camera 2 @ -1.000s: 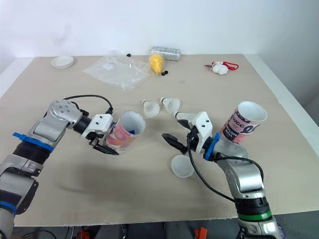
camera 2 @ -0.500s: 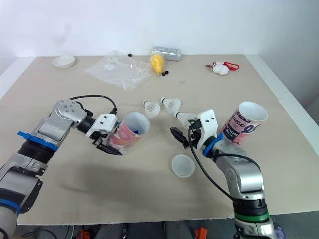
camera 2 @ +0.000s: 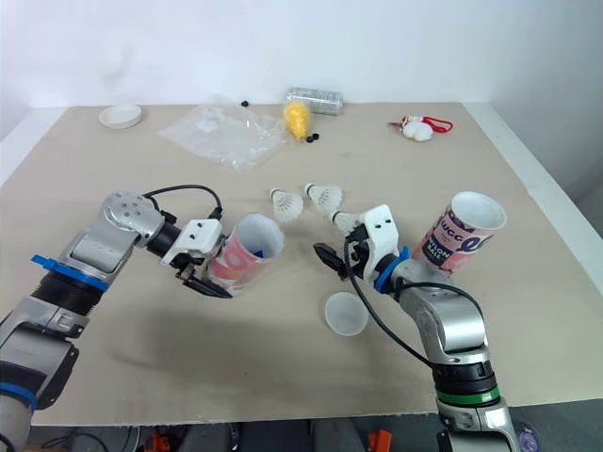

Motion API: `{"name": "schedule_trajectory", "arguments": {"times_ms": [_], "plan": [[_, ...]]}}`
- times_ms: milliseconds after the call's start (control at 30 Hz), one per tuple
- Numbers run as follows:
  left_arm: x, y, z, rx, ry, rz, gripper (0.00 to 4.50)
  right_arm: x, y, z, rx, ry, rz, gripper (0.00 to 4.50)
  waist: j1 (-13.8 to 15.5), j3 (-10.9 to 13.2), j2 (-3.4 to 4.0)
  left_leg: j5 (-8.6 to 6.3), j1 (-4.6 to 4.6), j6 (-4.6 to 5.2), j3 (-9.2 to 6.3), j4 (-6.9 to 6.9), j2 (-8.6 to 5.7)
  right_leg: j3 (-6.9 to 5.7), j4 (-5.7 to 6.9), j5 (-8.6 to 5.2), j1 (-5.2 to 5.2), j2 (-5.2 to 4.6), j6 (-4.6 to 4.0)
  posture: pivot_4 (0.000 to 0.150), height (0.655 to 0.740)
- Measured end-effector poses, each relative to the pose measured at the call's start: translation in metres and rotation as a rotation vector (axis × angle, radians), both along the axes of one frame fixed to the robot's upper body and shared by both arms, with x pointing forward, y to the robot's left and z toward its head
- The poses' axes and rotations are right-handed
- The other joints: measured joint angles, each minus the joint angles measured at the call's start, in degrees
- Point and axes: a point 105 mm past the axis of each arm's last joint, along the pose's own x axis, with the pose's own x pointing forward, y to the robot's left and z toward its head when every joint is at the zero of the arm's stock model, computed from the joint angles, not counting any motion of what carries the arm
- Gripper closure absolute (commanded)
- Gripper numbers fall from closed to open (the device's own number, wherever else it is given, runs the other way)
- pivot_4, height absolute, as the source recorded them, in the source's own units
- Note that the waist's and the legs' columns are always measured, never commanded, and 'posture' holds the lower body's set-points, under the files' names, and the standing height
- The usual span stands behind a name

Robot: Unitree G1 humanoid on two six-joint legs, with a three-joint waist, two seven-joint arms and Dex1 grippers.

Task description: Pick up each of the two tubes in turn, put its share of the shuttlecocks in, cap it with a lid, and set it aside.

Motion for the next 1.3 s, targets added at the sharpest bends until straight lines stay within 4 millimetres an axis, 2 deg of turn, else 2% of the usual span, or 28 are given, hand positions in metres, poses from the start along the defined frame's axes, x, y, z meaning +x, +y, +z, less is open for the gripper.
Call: {"name": "schedule_trajectory", "arguments": {"times_ms": [200,400,600,667,700,800,867,933,1133,1300], "plan": [[0.000,0.000,0.000,-0.005,0.005,0.002,1.43,-0.002,0.000,0.000,-0.007,0.009,0.004,0.00,0.0,0.0,0.00,0.00,-0.01,0.00,0.00,0.00,0.00,0.00,0.00,0.00,0.00,0.00,0.00,0.150,0.7400],[-0.002,0.003,-0.002,-0.013,0.014,0.009,1.43,-0.018,-0.007,0.013,-0.036,-0.017,0.034,0.00,0.0,0.0,0.00,0.00,-0.01,0.00,-0.01,0.00,0.01,0.00,0.00,-0.01,0.00,0.00,0.00,0.150,0.7400],[-0.002,0.005,-0.002,-0.009,0.015,0.014,1.43,-0.025,-0.016,0.018,-0.026,-0.016,0.037,0.00,0.0,0.0,0.00,0.00,-0.01,0.01,0.00,0.11,0.01,0.01,0.05,0.05,0.00,0.02,-0.01,0.150,0.7400],[-0.002,0.006,-0.002,-0.009,0.018,0.016,1.43,-0.030,-0.012,0.021,-0.004,-0.020,0.074,0.00,0.0,0.0,0.00,0.01,-0.01,0.02,0.00,0.11,0.01,0.01,0.06,0.05,0.00,0.02,-0.01,0.150,0.7400],[-0.001,0.009,-0.002,-0.003,0.023,0.023,1.43,-0.037,-0.002,0.029,0.022,-0.038,0.150,0.00,-0.1,0.0,0.00,0.01,0.00,0.02,0.00,0.13,0.03,0.01,0.08,0.06,0.00,0.04,-0.02,0.150,0.7400],[0.000,0.015,-0.002,0.008,0.029,0.040,1.43,-0.038,0.007,0.036,0.023,-0.067,0.200,0.00,-0.2,0.0,0.00,0.01,0.02,0.02,0.00,0.16,0.04,0.01,0.12,0.06,0.00,0.05,-0.02,0.150,0.7400],[0.001,0.023,-0.002,0.014,0.036,0.061,1.43,-0.032,0.018,0.039,0.028,-0.086,0.217,0.00,-0.6,0.0,-0.01,0.02,0.08,0.03,0.00,0.18,0.07,0.03,0.16,0.10,0.00,0.10,-0.06,0.150,0.7400],[0.005,0.032,0.000,0.025,0.035,0.091,1.43,-0.015,0.033,0.041,0.029,-0.105,0.210,0.00,-1.0,0.0,-0.01,0.13,0.08,0.20,0.00,0.18,0.08,0.03,0.26,0.19,-0.04,0.13,-0.08,0.150,0.7400],[0.007,0.057,0.003,0.042,0.029,0.156,1.43,0.029,0.062,0.026,0.062,-0.064,0.096,0.00,-1.7,0.0,-0.02,0.16,0.07,0.24,0.01,0.25,0.08,0.08,0.61,0.15,-0.20,0.16,-0.15,0.150,0.7400],[-0.001,0.063,0.000,0.022,0.030,0.160,1.43,0.041,0.084,0.012,0.095,-0.011,0.075,0.00,-1.8,0.0,-0.02,0.16,0.02,0.24,-0.01,0.14,0.10,0.05,0.85,0.00,-0.36,0.18,-0.34,0.150,0.7400]]}}
